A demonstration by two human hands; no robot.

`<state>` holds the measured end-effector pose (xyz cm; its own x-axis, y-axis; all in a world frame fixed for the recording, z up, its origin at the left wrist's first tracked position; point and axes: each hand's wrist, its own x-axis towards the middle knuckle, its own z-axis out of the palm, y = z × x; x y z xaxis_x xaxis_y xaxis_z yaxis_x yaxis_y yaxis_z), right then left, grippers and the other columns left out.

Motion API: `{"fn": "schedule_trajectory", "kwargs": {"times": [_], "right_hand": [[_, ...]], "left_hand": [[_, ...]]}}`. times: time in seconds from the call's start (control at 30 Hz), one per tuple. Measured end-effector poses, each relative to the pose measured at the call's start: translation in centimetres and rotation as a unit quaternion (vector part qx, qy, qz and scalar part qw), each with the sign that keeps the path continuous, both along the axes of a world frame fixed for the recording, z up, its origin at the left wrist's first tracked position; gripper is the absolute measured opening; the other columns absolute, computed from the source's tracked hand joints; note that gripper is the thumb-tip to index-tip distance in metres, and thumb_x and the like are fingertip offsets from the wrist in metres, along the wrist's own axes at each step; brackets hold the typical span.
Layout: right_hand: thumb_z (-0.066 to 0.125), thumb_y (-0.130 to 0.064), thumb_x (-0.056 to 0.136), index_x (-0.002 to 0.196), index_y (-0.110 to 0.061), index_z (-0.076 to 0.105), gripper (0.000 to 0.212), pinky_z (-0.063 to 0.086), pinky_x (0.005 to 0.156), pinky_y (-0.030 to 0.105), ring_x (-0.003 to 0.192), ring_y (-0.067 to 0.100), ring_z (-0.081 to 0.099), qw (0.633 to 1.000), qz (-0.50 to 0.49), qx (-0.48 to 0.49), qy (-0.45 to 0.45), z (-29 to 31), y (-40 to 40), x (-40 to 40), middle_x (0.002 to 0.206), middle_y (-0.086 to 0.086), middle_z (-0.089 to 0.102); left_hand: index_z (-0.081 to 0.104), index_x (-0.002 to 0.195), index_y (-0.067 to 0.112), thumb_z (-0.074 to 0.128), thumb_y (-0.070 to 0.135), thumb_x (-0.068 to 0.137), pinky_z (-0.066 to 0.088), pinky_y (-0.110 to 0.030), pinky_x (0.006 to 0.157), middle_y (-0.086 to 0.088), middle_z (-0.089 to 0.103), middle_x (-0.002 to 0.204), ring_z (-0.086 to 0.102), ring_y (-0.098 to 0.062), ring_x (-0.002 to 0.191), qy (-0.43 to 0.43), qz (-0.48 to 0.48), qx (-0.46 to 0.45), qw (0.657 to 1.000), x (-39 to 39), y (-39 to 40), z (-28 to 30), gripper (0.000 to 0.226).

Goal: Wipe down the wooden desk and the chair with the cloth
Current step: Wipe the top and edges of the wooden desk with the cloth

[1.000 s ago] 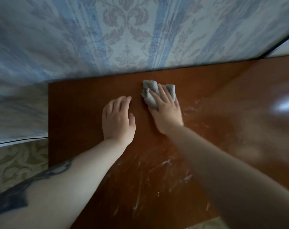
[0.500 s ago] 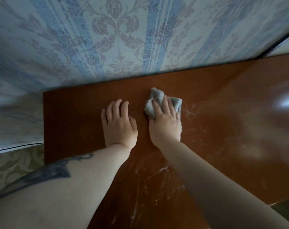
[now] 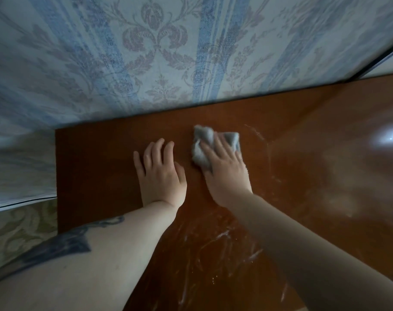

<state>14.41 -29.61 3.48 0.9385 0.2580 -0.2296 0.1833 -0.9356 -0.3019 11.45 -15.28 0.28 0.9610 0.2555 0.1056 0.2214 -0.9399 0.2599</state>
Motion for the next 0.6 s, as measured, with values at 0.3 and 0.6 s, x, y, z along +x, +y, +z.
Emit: {"fn": "schedule_trajectory", "kwargs": {"times": [0.3,0.6], "right_hand": [[0.034,-0.038,0.101,0.155,-0.033,0.005,0.062,-0.008,0.119,0.042,0.149,0.019,-0.011,0.967,-0.254,-0.011,0.012,-1.6,2.6,4.9,0.163,0.002,-0.011],[0.041,-0.037,0.100,0.152,-0.041,0.017,0.057,0.000,0.120,0.040,0.150,0.014,-0.001,0.996,-0.083,0.010,0.021,-1.1,-2.4,7.6,0.164,-0.006,0.004]], "left_hand": [[0.053,0.130,0.017,0.032,0.029,0.086,0.018,-0.056,0.116,-0.006,0.050,0.138,0.039,-0.028,0.132,0.002,0.001,0.003,1.000,-0.1,0.0,0.0,0.050],[0.051,0.132,0.019,0.033,0.030,0.087,0.016,-0.057,0.116,-0.006,0.048,0.140,0.037,-0.028,0.134,0.010,-0.003,-0.002,1.000,-0.2,0.1,-0.1,0.050]]}}
